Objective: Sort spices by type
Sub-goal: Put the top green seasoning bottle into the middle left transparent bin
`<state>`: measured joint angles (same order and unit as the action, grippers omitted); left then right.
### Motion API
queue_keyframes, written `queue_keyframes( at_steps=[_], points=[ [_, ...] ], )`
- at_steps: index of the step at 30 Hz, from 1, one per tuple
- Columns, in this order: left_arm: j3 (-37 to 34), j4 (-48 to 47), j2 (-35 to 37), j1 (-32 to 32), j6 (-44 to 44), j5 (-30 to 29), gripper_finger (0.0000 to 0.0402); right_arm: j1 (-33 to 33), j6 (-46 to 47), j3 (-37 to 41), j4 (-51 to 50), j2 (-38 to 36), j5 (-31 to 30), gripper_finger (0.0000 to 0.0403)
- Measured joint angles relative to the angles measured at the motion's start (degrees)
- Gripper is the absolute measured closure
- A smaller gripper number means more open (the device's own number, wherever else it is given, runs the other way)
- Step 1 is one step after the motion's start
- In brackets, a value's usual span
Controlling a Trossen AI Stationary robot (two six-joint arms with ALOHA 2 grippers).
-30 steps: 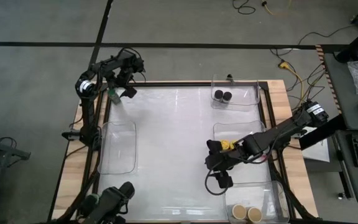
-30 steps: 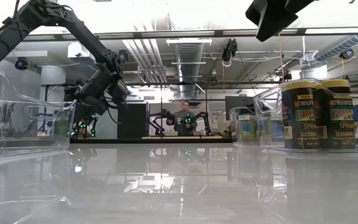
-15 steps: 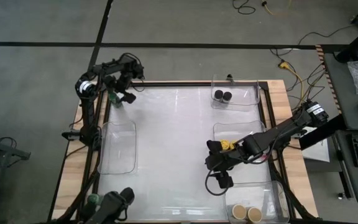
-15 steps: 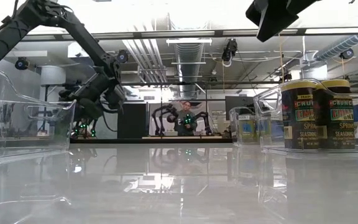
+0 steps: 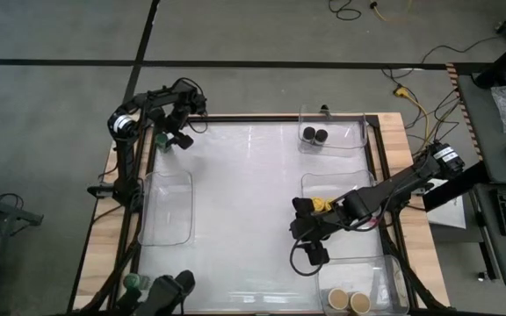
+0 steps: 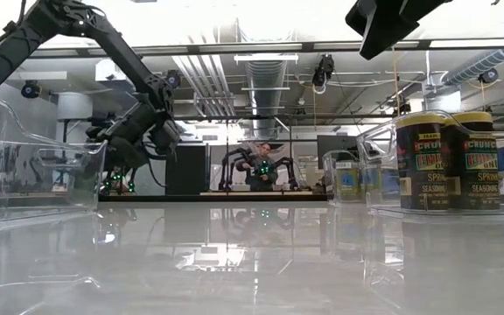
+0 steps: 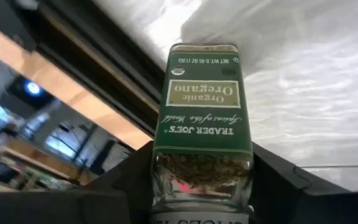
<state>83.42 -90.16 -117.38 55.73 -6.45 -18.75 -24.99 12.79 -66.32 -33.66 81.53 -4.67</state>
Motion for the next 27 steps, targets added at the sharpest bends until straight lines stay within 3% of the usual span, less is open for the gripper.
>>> queue_keyframes(
  at_steps=[5, 12, 17, 21, 27],
  points=[
    [0.0, 0.4, 2.0, -4.4, 6.7, -0.4, 0.0216, 0.0, -0.3, 0.0, -0.8, -0.5, 0.0, 0.0179],
    [1.2, 0.2, 8.0, -14.8, 13.4, -6.7, 0.0216, 0.2, -1.9, 0.0, -1.3, -0.8, -1.6, 0.0177],
    [2.0, 0.2, 12.7, -28.1, 14.7, -7.7, 0.0216, 0.4, -4.5, 0.0, -7.8, -1.1, -10.9, 0.0183],
    [2.0, 0.1, 15.3, -40.5, 22.9, -7.9, 0.0216, 0.4, -5.0, 0.0, -10.9, -2.1, -20.5, 0.0182],
    [2.0, 0.9, 15.2, -55.6, 28.2, -12.5, 0.0216, 0.5, -5.6, 0.0, -11.0, -3.8, -22.5, 0.0184]
  ],
)
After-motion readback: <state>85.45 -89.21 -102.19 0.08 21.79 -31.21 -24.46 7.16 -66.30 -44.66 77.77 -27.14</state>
